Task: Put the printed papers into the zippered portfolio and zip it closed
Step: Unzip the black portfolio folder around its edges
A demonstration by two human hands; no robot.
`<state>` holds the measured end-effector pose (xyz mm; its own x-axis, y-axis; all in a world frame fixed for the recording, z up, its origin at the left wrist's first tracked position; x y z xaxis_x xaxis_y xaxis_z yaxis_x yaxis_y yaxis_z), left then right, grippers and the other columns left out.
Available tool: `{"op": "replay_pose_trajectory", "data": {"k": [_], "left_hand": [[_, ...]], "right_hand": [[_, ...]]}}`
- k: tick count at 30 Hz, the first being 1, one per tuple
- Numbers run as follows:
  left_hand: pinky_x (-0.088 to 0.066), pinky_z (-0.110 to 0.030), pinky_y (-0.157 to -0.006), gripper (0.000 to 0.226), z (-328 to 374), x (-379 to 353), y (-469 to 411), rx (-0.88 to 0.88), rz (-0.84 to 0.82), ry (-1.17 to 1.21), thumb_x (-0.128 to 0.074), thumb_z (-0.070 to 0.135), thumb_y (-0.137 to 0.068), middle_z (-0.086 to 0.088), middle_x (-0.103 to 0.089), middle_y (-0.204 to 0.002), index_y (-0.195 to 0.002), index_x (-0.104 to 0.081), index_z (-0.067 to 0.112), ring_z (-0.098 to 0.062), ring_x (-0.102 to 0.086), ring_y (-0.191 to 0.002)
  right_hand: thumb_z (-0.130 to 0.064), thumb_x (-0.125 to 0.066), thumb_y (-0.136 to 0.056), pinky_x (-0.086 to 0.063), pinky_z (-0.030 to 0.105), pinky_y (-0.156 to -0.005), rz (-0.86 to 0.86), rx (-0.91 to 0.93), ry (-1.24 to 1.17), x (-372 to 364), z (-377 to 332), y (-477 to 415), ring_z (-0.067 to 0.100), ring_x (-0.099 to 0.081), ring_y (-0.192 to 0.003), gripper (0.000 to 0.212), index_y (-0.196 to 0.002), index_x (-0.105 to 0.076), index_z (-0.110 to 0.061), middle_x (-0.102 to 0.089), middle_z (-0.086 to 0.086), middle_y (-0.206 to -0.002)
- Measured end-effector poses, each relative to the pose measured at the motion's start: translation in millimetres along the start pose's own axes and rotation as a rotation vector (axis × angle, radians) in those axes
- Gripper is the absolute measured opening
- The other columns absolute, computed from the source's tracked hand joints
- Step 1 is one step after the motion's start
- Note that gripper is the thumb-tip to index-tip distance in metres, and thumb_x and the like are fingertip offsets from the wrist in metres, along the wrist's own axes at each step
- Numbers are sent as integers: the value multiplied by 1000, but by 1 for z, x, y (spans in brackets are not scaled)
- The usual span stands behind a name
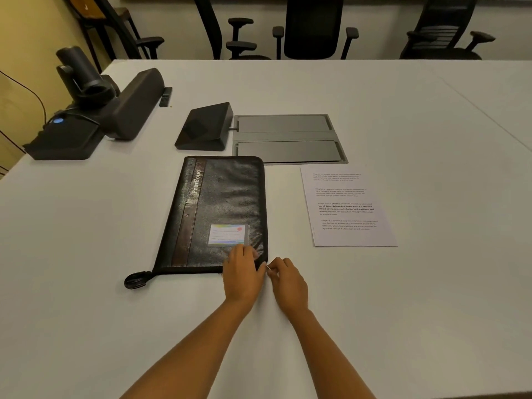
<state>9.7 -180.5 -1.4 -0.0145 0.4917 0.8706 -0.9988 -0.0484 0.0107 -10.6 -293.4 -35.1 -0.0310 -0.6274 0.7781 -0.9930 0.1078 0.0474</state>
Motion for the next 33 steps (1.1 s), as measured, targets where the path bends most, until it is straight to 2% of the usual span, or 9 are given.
{"op": "replay_pose_trajectory", "data": {"k": [4, 7, 11, 14, 17, 21, 23, 26, 33], "left_hand": [[-47, -29, -67, 33, -8, -13, 20, 330, -115, 200, -55, 45, -89, -5, -66, -93, -85, -64, 14, -21, -63, -84], [-54, -33, -69, 39, -6, -18, 17, 438, -171, 339, -55, 45, -90, -10, -72, -83, -79, -69, 10, -26, -68, -78], [-58, -45, -74, 39, -2, -22, 10, 537, -161, 543, -63, 33, -87, -21, -72, -75, -67, -69, 0, -36, -69, -72], [-58, -45, -75, 34, -4, -24, 6, 587, -166, 581, -64, 25, -86, -24, -72, -77, -70, -69, -5, -37, -70, -74], [-59, -42, -75, 33, -6, -26, 6, 554, -170, 607, -62, 20, -89, -21, -71, -73, -63, -66, 0, -35, -70, -71], [-59, -38, -71, 37, -7, -25, 12, 476, -138, 569, -59, 23, -91, -7, -62, -56, -55, -57, 13, -23, -62, -56], [-58, -36, -70, 34, -9, -26, 11, 469, -130, 538, -59, 24, -91, -2, -58, -54, -59, -55, 14, -19, -58, -53], [-55, -35, -72, 24, -12, -25, 10, 433, -138, 486, -59, 24, -91, -6, -62, -65, -70, -59, 11, -21, -59, -63], [-52, -34, -66, 20, -35, -8, 8, 182, -104, 245, -59, 24, -90, -1, -58, -75, -74, -56, 12, -18, -55, -67]], "right_hand": [[-33, -50, -94, -44, 22, -71, 30, -52, -143, -2, 3, 5, 13, -58, -87, 20, -100, -62, -18, -64, -1, -100], [-30, -56, -92, -47, 22, -77, 50, -65, -250, -4, 4, 9, 13, -61, -87, 17, -98, -65, -16, -67, 0, -98], [-17, -59, -90, -50, 35, -82, 63, -34, -314, -4, 5, 15, 13, -59, -77, 9, -93, -67, -13, -68, 3, -92], [-18, -58, -90, -49, 28, -76, -1, -5, -300, -4, 9, 15, 9, -53, -72, 8, -91, -66, -16, -66, 1, -92], [-21, -54, -92, -44, 13, -71, -18, -75, -369, 0, 11, 6, 10, -55, -79, 13, -96, -65, -14, -66, 5, -96], [-43, -43, -95, -49, 31, -79, -89, -275, -435, 2, -1, -17, 17, -61, -83, 38, -96, -64, -12, -70, 7, -97], [-52, -44, -91, -46, 31, -78, -163, -324, -352, 1, -6, -25, 17, -61, -88, 43, -95, -64, -14, -69, 3, -99], [-47, -52, -89, -41, 28, -76, -183, -380, -270, -1, -6, -30, 21, -61, -100, 35, -101, -63, -16, -68, 3, -106], [-42, -50, -92, -45, 33, -84, -101, -418, -190, -3, -14, -25, 23, -61, -100, 30, -101, -60, -15, -67, 4, -108]]}}
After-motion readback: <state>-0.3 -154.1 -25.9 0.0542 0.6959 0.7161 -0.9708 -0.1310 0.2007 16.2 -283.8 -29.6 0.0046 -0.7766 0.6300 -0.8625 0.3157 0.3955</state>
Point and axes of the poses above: each hand's wrist, its own y-axis away from the middle knuckle, its own x-axis out of the back of the hand, z = x × y, the point moved 3 cm from there along -y, towards the middle knuckle
